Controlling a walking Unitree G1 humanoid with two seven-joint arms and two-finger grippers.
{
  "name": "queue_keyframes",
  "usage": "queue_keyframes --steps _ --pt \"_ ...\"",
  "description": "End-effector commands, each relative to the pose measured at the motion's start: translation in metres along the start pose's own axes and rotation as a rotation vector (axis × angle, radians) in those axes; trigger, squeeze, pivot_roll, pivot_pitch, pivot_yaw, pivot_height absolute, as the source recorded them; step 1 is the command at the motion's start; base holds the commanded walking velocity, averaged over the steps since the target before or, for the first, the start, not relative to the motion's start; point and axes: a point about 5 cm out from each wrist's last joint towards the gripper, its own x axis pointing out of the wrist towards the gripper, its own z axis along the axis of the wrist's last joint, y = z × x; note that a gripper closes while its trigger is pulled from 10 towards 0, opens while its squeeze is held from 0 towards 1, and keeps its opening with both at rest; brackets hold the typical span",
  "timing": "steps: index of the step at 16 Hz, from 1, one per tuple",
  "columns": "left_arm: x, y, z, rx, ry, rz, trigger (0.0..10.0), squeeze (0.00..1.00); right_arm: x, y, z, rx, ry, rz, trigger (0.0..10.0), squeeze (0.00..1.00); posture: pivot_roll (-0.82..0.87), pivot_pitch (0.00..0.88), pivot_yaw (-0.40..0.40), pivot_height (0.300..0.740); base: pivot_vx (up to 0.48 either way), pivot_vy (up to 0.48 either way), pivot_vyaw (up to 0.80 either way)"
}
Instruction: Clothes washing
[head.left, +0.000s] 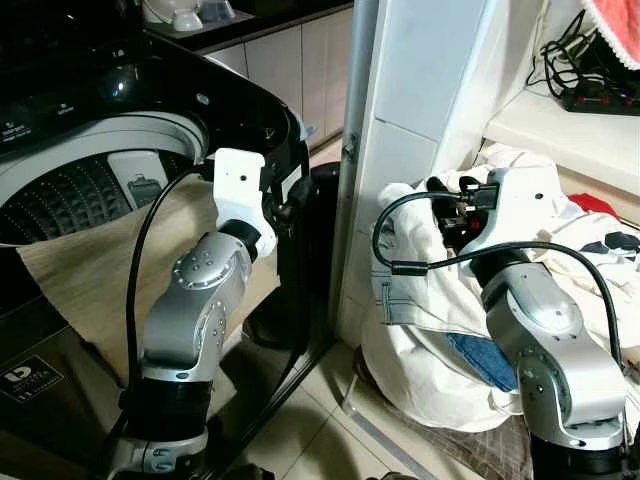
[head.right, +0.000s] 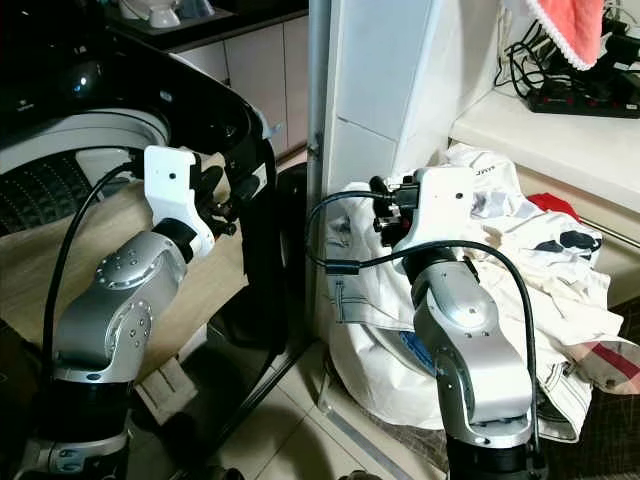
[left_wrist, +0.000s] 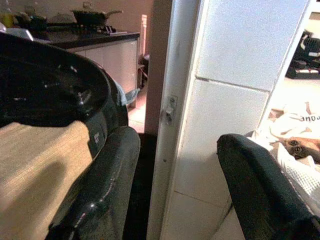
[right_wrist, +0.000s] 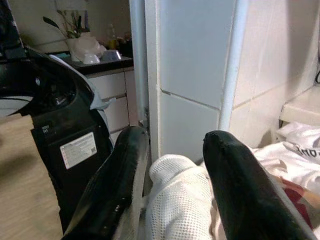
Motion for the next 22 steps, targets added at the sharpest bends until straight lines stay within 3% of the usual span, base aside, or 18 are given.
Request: queue_keyframes --steps 1,7,9,12,13,14,15,16,18,22 --pt "-0.003 0.002 0.004 0.013 -0.029 0.006 10.0 1.0 -0.002 -0.005 -0.001 -0.002 0.006 -0.008 10.0 1.0 -0.11 0.0 0.025 0.74 0.0 0.0 0.0" --pt "-0.004 0.004 0.008 0.016 -0.059 0.005 10.0 1.0 0.001 -0.01 -0.001 -0.031 0.015 0.027 10.0 1.0 -0.11 0.0 0.024 0.74 0.0 0.0 0.0" --pt "-0.004 0.0 0.01 0.007 -0.074 -0.039 10.0 1.0 0.007 -0.019 -0.006 -0.062 0.073 0.01 10.0 1.0 -0.11 0.0 0.027 0.74 0.0 0.0 0.0" --pt "-0.003 -0.003 0.011 0.043 -0.083 -0.068 10.0 1.0 0.018 -0.044 -0.016 -0.084 0.167 -0.051 10.0 1.0 -0.1 0.0 0.031 0.74 0.0 0.0 0.0" --pt "-0.003 -0.003 0.013 0.112 -0.087 -0.079 10.0 1.0 0.024 -0.057 -0.018 -0.107 0.197 -0.082 10.0 1.0 -0.1 0.0 0.033 0.74 0.0 0.0 0.0" --pt "-0.002 -0.002 0.013 0.135 -0.087 -0.084 10.0 1.0 0.026 -0.061 -0.019 -0.117 0.206 -0.087 10.0 1.0 -0.1 0.0 0.033 0.74 0.0 0.0 0.0" --pt "-0.003 -0.005 0.013 0.171 -0.073 -0.163 10.0 1.0 0.031 -0.076 -0.021 -0.177 0.252 -0.129 10.0 1.0 -0.1 0.0 0.034 0.74 0.0 0.0 0.0" --pt "-0.005 -0.009 0.013 0.175 -0.059 -0.263 10.0 0.0 0.036 -0.094 -0.025 -0.172 0.304 -0.151 10.0 0.0 -0.1 0.0 0.034 0.74 0.0 0.0 0.0" --pt "-0.009 -0.011 0.013 0.239 -0.017 -0.372 10.0 0.0 0.043 -0.12 -0.03 -0.214 0.365 -0.155 10.0 0.0 -0.09 0.0 0.037 0.74 0.0 0.0 0.0" --pt "-0.014 -0.01 0.019 0.208 -0.035 -0.46 10.0 0.0 0.045 -0.15 -0.048 -0.25 0.47 -0.118 10.0 0.0 -0.08 0.0 0.039 0.74 0.0 0.0 0.0"
